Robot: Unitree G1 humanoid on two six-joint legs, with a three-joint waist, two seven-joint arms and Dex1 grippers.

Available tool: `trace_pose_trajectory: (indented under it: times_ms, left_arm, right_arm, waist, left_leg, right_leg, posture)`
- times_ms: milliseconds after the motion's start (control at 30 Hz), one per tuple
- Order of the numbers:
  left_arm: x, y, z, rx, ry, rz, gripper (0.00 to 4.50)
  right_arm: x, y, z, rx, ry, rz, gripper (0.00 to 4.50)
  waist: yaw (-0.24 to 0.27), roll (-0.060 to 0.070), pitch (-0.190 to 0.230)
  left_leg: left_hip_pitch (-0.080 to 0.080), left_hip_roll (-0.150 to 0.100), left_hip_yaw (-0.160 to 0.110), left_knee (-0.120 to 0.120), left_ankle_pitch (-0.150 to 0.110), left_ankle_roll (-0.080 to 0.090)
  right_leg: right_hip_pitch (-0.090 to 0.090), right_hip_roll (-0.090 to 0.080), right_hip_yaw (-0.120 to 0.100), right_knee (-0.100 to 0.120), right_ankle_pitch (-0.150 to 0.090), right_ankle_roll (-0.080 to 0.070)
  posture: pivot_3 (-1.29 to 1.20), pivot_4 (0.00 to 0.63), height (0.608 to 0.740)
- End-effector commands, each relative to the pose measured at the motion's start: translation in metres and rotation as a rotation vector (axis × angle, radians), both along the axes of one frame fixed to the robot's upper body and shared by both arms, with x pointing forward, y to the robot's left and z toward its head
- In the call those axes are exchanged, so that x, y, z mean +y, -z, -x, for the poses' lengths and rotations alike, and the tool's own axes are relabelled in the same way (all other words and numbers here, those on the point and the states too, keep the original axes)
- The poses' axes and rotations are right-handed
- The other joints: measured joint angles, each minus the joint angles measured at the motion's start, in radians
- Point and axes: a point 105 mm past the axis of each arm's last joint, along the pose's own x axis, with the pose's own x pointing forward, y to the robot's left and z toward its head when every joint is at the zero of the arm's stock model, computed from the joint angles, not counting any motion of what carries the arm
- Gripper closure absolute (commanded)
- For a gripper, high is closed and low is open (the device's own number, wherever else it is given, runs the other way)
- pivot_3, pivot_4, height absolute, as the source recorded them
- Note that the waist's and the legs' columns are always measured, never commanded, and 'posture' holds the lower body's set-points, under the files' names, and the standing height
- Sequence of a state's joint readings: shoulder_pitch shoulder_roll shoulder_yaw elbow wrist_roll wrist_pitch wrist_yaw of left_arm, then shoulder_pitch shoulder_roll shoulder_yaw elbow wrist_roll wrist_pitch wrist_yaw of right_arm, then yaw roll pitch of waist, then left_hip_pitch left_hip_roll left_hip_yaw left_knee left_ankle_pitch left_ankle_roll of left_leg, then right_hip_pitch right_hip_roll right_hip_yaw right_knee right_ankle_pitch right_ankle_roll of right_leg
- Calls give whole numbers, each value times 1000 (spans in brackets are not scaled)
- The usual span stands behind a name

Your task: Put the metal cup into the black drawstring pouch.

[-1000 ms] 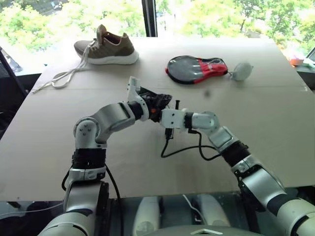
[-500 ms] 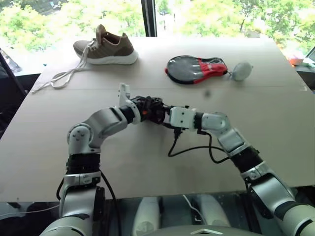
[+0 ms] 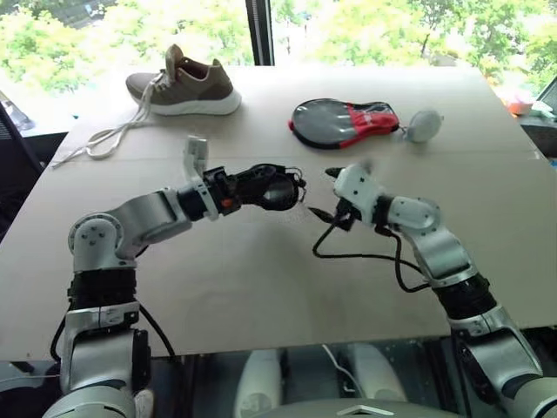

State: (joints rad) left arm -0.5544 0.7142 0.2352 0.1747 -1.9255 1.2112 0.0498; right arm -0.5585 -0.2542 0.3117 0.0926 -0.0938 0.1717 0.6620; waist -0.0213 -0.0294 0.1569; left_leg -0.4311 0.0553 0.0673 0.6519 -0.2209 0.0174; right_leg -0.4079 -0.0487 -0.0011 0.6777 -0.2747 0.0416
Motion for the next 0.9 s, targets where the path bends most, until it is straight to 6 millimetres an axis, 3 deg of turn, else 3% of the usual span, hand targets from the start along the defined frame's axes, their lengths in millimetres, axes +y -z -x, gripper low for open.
trace_pose_trajectory:
  times_ms: [33, 333, 433, 533, 567, 700, 800, 900]
  left_arm:
    - [12, -16, 5, -47, 23, 39, 4500]
    - [15, -20, 15, -71, 39, 7, 4500]
    - [16, -19, 20, -80, 40, -7, 4500]
    - [16, -17, 23, -84, 35, -20, 4500]
    - [17, -15, 24, -82, 29, -28, 4500]
    - [10, -9, 29, -129, 30, -118, 4500]
    - [7, -12, 27, -195, -1, -142, 4500]
    - [2, -2, 25, -283, -32, -286, 4500]
  right_arm:
    - [19, -11, -2, -54, -21, -74, 32]
    - [65, -17, -14, -44, 15, -269, 32]
    - [68, -21, -17, -52, 31, -311, 892]
    - [62, -24, -20, -71, 54, -327, 2275]
    - [59, -25, -21, -74, 58, -331, 2928]
    - [34, -30, -28, -134, 118, -295, 4371]
    - [11, -35, -33, -196, 159, -232, 4371]
    - [-10, -42, -34, -249, 176, -153, 4371]
  waist:
    - [2, 0, 0]
    - [4, -2, 1]
    - [2, -2, 1]
    - [3, -2, 1]
    - [4, -2, 1]
    - [5, -2, 1]
    - [8, -2, 1]
    - [5, -2, 1]
  left_leg:
    - [0, 0, 0, 0, 0, 0]
    - [0, 1, -1, 0, 0, 0]
    - [-1, 2, -1, 0, 0, 0]
    - [-1, 2, -1, 0, 0, 0]
    - [-1, 2, -1, 0, 0, 0]
    - [-1, 1, -1, 0, 0, 0]
    - [-1, 1, -1, 0, 0, 0]
    - [-1, 0, -1, -1, 0, 0]
  right_leg:
    - [0, 0, 0, 0, 0, 0]
    - [0, -2, -1, 0, 0, 0]
    - [0, -2, -1, 0, 0, 0]
    - [0, -4, -1, 0, 0, 0]
    - [0, -4, -1, 0, 0, 0]
    - [0, -5, -2, 0, 0, 0]
    - [0, -5, -2, 0, 0, 0]
    - [0, -5, -1, 0, 0, 0]
  posture:
    - [0, 150, 740]
    - [0, 150, 740]
    - [0, 150, 740]
    - [0, 150, 740]
    - [0, 150, 740]
    - [0, 150, 740]
    - [0, 150, 740]
    - [0, 150, 740]
